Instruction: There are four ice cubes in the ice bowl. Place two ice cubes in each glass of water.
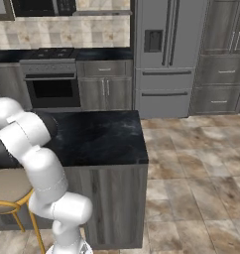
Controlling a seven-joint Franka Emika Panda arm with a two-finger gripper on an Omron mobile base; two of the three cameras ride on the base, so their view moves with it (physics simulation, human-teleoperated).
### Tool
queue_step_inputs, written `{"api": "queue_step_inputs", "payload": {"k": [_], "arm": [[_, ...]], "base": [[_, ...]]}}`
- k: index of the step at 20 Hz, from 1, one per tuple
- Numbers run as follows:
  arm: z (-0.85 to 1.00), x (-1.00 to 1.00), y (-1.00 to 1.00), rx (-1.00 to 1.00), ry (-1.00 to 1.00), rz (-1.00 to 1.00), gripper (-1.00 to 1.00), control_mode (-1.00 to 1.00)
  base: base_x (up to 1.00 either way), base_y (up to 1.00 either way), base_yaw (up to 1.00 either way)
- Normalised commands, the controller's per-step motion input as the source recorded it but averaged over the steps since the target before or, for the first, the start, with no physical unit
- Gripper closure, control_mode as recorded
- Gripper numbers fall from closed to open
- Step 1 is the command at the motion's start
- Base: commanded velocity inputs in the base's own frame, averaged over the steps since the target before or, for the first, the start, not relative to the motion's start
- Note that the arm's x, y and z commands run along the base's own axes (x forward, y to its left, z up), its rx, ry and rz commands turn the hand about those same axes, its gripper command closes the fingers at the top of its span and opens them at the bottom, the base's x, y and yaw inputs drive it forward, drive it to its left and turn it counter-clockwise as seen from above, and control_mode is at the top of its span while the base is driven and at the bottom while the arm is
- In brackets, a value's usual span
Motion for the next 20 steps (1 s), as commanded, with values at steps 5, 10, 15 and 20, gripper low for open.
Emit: {"api": "queue_step_inputs", "payload": {"k": [5, 10, 15, 20], "arm": [[-0.36, 0.07, 0.00, -0.01, 0.00, 0.00, 1.00, -1.00], [-0.05, 0.33, 0.00, 0.00, 0.00, 0.00, 1.00, -1.00], [0.00, 0.35, 0.02, 0.00, 0.00, 0.00, 1.00, -1.00], [-0.11, 0.38, 0.27, 0.00, 0.00, 0.00, -1.00, -1.00]], "base": [[0.00, 0.00, 0.00], [0.00, 0.00, 0.00], [0.00, 0.00, 0.00], [0.00, 0.00, 0.00]]}}
